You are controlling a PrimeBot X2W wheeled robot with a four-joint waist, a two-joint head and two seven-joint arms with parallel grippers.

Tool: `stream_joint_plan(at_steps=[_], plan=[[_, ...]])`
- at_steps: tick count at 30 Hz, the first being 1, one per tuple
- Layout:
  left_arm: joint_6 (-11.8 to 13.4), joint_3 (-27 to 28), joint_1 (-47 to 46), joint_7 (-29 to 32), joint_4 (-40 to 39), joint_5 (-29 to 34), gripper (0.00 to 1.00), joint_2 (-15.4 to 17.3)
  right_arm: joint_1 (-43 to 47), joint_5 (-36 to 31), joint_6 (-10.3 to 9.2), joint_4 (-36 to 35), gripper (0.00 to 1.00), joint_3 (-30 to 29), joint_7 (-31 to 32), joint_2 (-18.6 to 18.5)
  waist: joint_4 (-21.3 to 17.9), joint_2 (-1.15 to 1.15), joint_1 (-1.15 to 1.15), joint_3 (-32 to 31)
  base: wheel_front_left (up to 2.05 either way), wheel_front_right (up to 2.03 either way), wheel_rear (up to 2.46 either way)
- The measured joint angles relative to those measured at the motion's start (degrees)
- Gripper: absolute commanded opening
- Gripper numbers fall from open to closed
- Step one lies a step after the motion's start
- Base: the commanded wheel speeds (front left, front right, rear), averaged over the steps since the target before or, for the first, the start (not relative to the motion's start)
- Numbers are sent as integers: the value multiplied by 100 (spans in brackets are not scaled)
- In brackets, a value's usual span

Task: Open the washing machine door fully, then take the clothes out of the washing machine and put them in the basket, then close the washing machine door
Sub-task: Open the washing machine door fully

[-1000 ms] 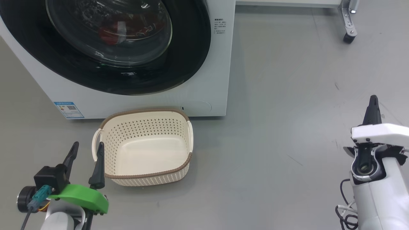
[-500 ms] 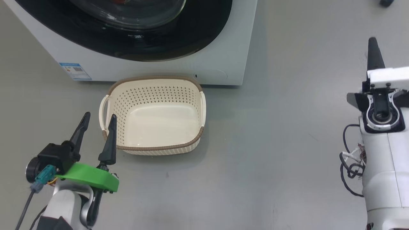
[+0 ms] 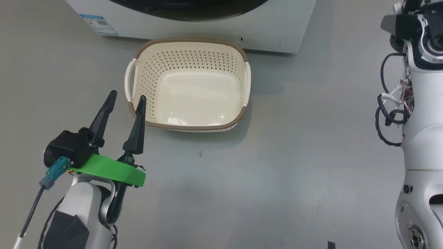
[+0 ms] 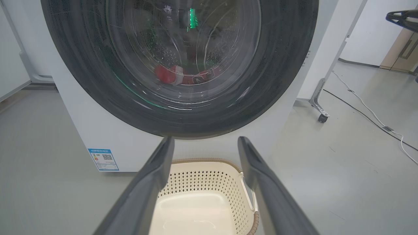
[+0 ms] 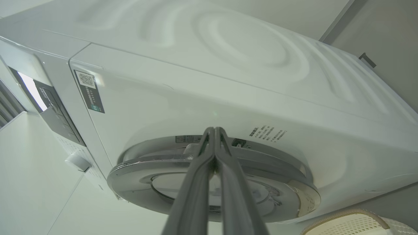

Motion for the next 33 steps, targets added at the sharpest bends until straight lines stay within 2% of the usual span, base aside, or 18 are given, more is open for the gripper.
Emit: stream_joint_plan(at_steps=[13, 21, 33], plan=[[0, -252, -194, 1, -154, -278, 100, -98, -1156, 101, -401, 166, 0, 392, 422, -38, 516, 0, 1, 606, 0, 0, 0], [0, -389, -196, 0, -231, -400, 100, -115, -1724, 65, -647, 368, 0, 463, 446, -53, 779, 0, 0, 887, 0, 0, 0], [0, -565, -207, 0, -309, -505, 100, -155, -2182, -108, -693, 716, 0, 555, 445, -138, 1025, 0, 0, 1148, 0, 0, 0]])
